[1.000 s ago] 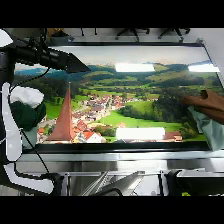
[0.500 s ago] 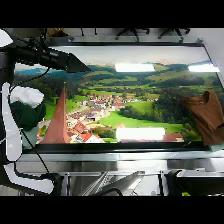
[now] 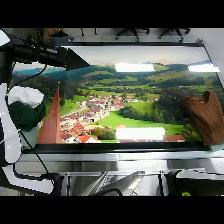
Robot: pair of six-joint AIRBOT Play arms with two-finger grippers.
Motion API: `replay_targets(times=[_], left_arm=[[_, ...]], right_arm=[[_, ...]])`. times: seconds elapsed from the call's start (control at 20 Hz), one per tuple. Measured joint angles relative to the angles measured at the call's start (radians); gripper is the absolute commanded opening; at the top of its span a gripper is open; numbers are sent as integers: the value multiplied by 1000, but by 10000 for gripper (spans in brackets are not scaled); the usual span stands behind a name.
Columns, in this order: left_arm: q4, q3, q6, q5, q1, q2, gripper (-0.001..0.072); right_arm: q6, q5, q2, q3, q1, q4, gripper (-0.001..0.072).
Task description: Fold the shirts.
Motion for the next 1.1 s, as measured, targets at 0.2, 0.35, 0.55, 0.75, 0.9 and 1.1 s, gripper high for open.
replay_targets(times=[0.2, 0.35, 0.55, 0.75, 0.9, 1.1], left_arm=[[93, -152, -8, 32, -53, 143, 11], [218, -412, -15, 90, -132, 320, 11], [321, -824, -28, 221, -254, 574, 12], [353, -1088, -61, 330, -319, 742, 13], [361, -1186, -76, 368, -331, 819, 13], [365, -1234, -83, 386, -336, 878, 14]], right_arm=[[-45, -85, 134, -189, 242, 34, 27], [-90, -138, 273, -429, 485, 48, 26], [-113, -196, 465, -702, 744, 50, 27], [-117, -237, 591, -837, 850, 50, 27], [-120, -243, 629, -874, 874, 55, 27], [-121, -244, 645, -889, 885, 58, 28]])
